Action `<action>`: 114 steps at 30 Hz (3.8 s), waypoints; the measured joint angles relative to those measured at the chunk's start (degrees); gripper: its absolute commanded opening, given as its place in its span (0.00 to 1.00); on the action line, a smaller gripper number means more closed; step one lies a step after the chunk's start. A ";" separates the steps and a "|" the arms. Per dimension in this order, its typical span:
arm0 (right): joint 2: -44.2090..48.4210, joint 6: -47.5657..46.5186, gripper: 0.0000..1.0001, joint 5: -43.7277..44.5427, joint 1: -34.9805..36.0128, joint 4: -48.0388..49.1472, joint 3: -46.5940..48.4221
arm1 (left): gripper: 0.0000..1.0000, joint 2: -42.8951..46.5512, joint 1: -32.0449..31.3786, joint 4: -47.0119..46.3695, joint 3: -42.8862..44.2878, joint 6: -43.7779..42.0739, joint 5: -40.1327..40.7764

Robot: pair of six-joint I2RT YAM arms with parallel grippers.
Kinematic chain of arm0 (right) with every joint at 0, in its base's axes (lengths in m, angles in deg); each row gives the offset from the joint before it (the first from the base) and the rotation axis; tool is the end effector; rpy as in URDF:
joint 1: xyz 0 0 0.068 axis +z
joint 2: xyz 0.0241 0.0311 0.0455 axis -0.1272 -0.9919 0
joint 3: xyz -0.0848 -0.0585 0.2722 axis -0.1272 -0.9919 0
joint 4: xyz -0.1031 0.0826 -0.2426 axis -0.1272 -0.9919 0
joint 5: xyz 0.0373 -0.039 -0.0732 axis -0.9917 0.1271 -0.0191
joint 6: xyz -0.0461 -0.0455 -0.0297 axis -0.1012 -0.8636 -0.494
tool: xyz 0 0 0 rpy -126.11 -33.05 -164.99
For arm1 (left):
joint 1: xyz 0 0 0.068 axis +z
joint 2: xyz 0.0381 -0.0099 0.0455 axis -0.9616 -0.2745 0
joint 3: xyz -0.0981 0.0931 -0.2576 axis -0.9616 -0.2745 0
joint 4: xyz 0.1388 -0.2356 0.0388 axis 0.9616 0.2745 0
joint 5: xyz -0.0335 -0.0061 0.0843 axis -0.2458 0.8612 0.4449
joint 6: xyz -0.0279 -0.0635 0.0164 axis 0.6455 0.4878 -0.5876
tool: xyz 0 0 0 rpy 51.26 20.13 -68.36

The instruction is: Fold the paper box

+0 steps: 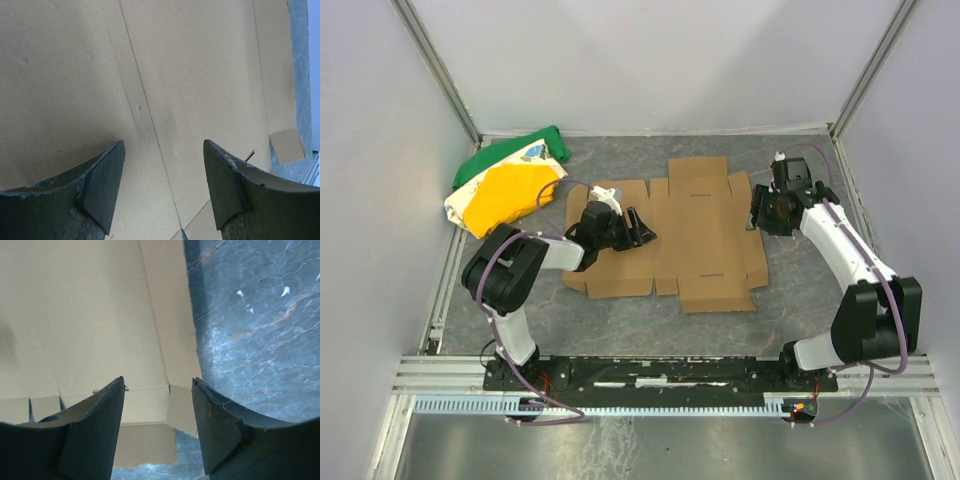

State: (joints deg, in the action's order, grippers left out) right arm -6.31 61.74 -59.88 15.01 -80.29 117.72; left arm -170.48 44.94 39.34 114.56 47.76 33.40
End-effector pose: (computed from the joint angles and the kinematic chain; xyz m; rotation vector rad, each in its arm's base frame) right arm 0.3087 0.0412 0.2639 0.3173 2.5703 0.1782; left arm 0.3275 -0.2005 0.1208 -0.0338 2.2673 -0.9676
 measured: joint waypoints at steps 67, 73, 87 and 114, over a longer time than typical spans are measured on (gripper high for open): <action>0.44 -5.38 0.02 -8.76 10.64 -23.69 25.22 | 0.74 50.05 -4.37 29.14 -6.34 4.90 5.33; -1.03 -8.04 0.02 -6.86 15.34 -28.15 29.24 | 0.77 55.06 -4.37 34.32 -6.38 3.54 8.72; -3.96 -9.46 0.02 -3.93 26.34 -28.63 26.25 | 0.81 53.66 -4.37 36.15 -6.32 1.25 14.80; -1.51 -7.82 0.02 -6.91 28.63 -21.59 20.55 | 0.89 23.47 10.75 18.01 3.17 10.71 12.72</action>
State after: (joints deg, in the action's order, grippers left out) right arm -7.81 53.91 -66.79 43.64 -101.88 138.27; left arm -147.01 55.70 57.35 117.73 58.47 46.12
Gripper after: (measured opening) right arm 0.026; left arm 0.893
